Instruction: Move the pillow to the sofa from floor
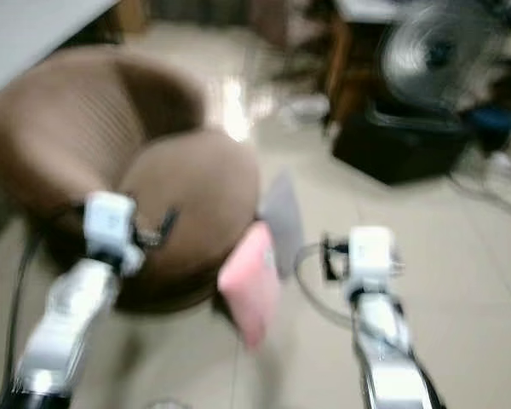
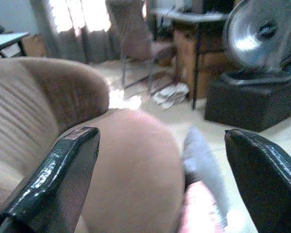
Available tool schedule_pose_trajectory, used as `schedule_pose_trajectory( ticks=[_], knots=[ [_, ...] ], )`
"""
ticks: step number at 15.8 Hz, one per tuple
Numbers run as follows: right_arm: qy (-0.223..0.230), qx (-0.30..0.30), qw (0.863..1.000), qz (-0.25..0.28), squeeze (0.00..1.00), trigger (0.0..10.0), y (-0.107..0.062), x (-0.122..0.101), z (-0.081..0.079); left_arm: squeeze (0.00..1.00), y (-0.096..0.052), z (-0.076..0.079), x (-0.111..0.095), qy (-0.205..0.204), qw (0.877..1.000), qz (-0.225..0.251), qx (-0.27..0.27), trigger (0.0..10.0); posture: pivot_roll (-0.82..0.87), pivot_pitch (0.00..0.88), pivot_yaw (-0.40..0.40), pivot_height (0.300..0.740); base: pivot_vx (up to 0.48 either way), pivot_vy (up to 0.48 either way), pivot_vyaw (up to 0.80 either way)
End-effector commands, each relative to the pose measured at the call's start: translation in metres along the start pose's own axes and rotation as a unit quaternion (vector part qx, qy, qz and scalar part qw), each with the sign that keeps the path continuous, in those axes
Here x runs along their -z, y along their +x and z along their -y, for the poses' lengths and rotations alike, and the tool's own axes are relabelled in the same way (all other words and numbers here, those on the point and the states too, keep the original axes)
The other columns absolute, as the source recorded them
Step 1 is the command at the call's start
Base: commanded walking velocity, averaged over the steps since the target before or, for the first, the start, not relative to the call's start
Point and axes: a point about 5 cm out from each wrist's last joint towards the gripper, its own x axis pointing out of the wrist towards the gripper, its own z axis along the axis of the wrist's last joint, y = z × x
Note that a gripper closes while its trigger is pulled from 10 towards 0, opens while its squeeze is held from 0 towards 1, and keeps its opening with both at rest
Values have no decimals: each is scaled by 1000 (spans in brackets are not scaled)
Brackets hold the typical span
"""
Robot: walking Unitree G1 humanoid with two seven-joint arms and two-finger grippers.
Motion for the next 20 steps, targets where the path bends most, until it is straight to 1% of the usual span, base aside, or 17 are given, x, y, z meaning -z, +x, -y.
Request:
schedule_pose_trajectory(
  ticks=[1, 2, 3, 5, 6, 7, 10, 13, 14, 16, 19, 20],
  knots=[
    [-11, 22, 1000, 0, 0, 10000, -2, 1, 11, 0, 5, 11, -7, -3, 1000, 15, 26, 10000, -75, 54, 36, 740, 334, 0, -400],
    [-12, 21, 1000, 1, 0, 10000, -2, 1, 11, 0, 6, 11, -7, -3, 1000, 15, 26, 10000, -76, 55, 40, 740, 334, 0, 0],
    [-24, 15, 1000, -2, 0, 10000, 0, 0, 7, 0, 7, 10, -6, 1, 999, 12, 30, 10000, -83, 57, 45, 740, 334, 0, 0],
    [-23, 14, 1000, -2, 0, 10000, 1, 0, 6, 0, 8, 9, -5, 2, 999, 12, 32, 10000, -84, 59, 45, 740, 336, 0, 0],
    [-6, 13, 1000, -7, 0, 10000, 0, 2, 7, 0, 5, 8, -3, 2, 999, 10, 33, 10000, -82, 54, 37, 740, 330, 0, -775],
    [0, 12, 1000, -8, 0, 10000, 0, 2, 8, 0, 2, 9, 0, 4, 999, 7, 35, 10000, -82, 52, 29, 740, 330, 0, -781],
    [-2, 4, 1000, -1, 0, 10000, 3, -2, 7, 0, -2, 10, 6, 3, 999, 1, 33, 10000, -83, 56, 13, 740, 329, 0, -781],
    [-9, -6, 1000, 5, 0, 10000, 5, -4, 3, 0, 0, 12, 4, 3, 999, 6, 31, 10000, -85, 55, 12, 740, 329, 0, -779],
    [-23, -13, 1000, 5, 0, 10000, 5, -4, 2, 0, 1, 11, 4, 7, 1000, 5, 29, 10000, -83, 57, 15, 740, 311, 0, 0],
    [-32, -34, 999, -9, 0, 10000, 6, 0, -2, 0, 2, 7, 7, 14, 1000, -8, 8, 10000, -81, 55, 20, 740, 124, 0, 0],
    [-29, -46, 998, -8, 0, 10000, 5, 0, -4, 0, 1, 4, 10, 10, 1000, -16, 7, 10000, -79, 53, 23, 740, 0, 0, 0],
    [-28, -50, 998, -11, 0, 10000, 4, 2, -5, 0, 0, 4, 11, 4, 1000, -15, 11, 10000, -80, 50, 22, 730, 0, 0, 0]
  ],
)
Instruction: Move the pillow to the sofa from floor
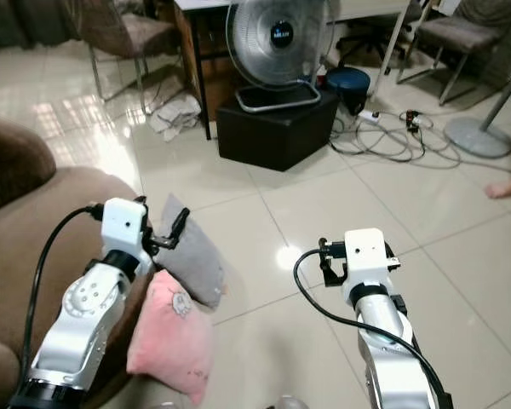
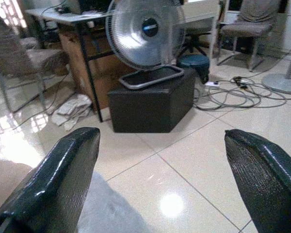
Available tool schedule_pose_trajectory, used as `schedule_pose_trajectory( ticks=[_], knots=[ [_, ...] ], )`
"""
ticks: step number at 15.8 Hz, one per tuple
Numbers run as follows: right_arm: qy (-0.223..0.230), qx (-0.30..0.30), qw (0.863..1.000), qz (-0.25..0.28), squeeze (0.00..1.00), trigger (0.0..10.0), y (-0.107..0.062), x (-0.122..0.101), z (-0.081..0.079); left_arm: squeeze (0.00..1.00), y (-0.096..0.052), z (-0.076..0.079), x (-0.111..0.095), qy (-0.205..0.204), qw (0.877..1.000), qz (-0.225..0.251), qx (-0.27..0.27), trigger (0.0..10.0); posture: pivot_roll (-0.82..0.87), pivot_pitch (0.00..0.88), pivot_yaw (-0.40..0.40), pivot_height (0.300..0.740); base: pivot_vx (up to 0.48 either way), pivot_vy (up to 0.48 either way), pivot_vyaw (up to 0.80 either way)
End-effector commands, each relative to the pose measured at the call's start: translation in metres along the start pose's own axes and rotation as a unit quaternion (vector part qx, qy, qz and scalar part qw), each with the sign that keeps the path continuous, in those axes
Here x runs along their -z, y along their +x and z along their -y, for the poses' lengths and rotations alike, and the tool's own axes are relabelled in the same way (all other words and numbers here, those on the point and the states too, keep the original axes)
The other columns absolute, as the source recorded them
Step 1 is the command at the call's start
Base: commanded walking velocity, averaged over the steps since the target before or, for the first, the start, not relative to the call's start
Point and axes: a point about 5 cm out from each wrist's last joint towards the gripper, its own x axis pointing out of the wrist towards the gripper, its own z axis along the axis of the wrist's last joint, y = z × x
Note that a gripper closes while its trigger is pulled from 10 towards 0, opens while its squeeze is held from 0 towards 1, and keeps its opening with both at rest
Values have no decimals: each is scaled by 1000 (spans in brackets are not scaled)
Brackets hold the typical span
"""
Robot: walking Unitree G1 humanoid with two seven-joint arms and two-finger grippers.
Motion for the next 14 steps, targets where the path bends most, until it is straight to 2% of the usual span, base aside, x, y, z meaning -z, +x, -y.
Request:
schedule_pose_trajectory(
  ticks=[1, 5, 14],
  knots=[
    [6, -13, 1000, -2, 0, 10000, -1, 0, -5, 0, -5, -6, 5, -1, 1000, -10, -5, 10000, -80, 50, 22, 725, 0, 0, 0],
    [10, -20, 1000, -7, 0, 10000, -1, 2, -3, 0, -5, 2, 8, -16, 1000, -18, 13, 10000, -83, 52, 18, 685, 0, 0, 0],
    [14, -22, 1000, -5, 0, 10000, 2, 4, -4, 0, -5, -1, 12, -1, 1000, -18, 1, 10000, -82, 55, 5, 590, 0, 0, 0]
  ],
)
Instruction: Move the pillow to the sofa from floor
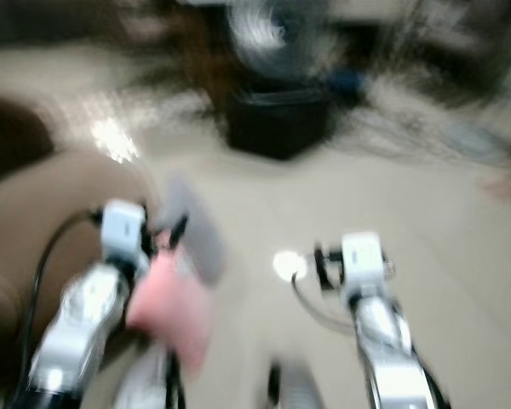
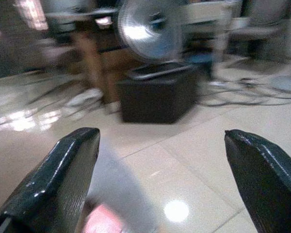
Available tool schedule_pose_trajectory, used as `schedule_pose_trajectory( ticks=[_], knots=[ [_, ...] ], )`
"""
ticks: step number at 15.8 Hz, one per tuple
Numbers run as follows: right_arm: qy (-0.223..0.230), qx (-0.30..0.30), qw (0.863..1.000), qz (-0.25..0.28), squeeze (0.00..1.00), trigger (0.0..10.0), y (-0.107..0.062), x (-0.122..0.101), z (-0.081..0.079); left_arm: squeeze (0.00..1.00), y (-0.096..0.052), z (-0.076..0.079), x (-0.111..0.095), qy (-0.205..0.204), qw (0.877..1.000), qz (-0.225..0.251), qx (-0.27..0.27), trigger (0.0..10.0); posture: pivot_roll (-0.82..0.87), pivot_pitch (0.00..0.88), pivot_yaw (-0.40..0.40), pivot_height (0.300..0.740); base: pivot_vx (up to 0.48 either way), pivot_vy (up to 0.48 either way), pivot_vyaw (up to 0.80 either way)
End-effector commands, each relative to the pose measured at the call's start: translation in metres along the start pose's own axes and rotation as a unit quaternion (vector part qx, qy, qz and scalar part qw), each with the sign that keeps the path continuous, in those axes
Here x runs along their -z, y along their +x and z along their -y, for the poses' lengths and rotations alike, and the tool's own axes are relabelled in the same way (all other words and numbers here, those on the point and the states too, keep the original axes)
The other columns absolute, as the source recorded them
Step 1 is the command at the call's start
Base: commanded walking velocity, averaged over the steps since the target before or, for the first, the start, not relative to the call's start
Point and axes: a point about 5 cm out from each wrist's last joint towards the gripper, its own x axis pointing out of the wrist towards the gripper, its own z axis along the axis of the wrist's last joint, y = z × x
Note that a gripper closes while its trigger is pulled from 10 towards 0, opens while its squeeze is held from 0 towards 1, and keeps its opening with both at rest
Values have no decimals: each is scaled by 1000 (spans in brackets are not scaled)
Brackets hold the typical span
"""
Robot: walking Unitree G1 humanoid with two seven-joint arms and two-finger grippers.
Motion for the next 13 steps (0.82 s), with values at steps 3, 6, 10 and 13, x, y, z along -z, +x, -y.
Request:
schedule_pose_trajectory(
  ticks=[3, 6, 10, 13],
  knots=[
    [4, -2, 1000, -8, 0, 10000, -2, 7, -2, 0, 0, 1, 2, 2, 1000, -5, 2, 10000, -79, 58, 3, 571, 0, 0, 0],
    [-10, -4, 1000, -21, 0, 10000, -1, 14, -4, 0, 1, 0, 3, 16, 1000, -3, 3, 10000, -81, 56, 6, 571, 0, 0, 0],
    [-30, -9, 999, -27, 0, 10000, -2, 19, -4, 0, 1, -1, 6, 18, 1000, -7, 9, 10000, -83, 38, 15, 571, 191, 0, 0],
    [-32, -13, 999, -24, 0, 10000, -2, 20, -5, 0, 2, 0, 6, 16, 1000, -5, 10, 10000, -83, 27, 14, 571, 280, 0, 0]
  ],
)
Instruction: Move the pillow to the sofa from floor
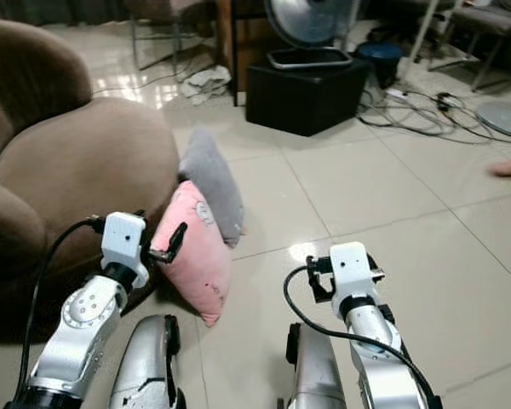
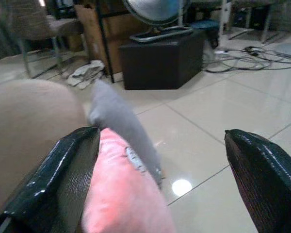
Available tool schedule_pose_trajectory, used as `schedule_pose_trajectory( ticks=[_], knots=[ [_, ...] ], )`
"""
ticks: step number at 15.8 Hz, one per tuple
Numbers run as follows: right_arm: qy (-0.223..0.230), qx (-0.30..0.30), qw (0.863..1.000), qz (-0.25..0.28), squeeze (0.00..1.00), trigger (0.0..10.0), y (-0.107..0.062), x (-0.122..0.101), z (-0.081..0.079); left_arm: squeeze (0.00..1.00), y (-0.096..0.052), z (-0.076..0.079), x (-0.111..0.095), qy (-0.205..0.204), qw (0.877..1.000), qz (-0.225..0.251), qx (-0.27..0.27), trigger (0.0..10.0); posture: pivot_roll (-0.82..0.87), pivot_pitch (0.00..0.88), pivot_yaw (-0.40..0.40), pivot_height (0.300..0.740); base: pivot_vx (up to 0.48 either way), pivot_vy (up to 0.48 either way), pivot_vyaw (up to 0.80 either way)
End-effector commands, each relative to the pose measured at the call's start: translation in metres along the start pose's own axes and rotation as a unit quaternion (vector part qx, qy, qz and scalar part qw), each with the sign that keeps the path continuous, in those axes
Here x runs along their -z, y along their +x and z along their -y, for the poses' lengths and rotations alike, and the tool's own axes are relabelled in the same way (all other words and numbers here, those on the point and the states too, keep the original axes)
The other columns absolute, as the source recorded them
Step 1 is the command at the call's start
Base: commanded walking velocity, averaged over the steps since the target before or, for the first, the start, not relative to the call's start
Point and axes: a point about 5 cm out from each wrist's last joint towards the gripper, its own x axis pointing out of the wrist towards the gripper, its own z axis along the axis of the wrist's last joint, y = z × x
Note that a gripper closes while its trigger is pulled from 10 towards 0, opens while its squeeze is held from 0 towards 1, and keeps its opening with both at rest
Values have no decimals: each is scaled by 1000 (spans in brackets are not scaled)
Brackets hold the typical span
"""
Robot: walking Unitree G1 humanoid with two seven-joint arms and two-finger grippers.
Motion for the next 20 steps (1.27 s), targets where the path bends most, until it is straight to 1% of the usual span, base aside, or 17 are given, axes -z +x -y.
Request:
schedule_pose_trajectory(
  ticks=[1, 5, 12, 13, 15, 17, 20],
  knots=[
    [-10, 0, 1000, 12, 0, 10000, 3, -5, 3, 0, 4, 0, -4, 2, 1000, 9, 4, 10000, -82, 21, 10, 571, 296, 0, 0],
    [-15, -3, 1000, 15, 0, 10000, 7, -7, 3, 0, 6, 0, -4, 4, 1000, 8, 3, 10000, -79, 30, 9, 571, 296, 0, 0],
    [-16, -5, 1000, 18, 0, 10000, 8, -6, 2, 0, 7, -1, -5, 10, 1000, 12, 6, 10000, -72, 29, 8, 571, 303, 0, 0],
    [-10, -5, 1000, 16, 0, 10000, 8, -5, 1, 0, 7, -1, -5, 11, 1000, 12, 6, 10000, -72, 26, 8, 571, 304, 0, 0],
    [-3, -6, 1000, 14, 0, 10000, 9, -5, 1, 0, 8, -1, -6, 12, 1000, 12, 8, 10000, -70, 35, 8, 571, 304, 0, -669],
    [-5, -4, 1000, 16, 0, 10000, 11, -6, 2, 0, 9, -2, -7, 12, 1000, 14, 7, 10000, -72, 35, 11, 571, 300, 0, -794],
    [-14, -5, 1000, 23, 0, 10000, 12, -8, 1, 0, 11, -3, -8, 12, 1000, 15, 7, 10000, -72, 41, 15, 571, 301, 0, 0]
  ],
)
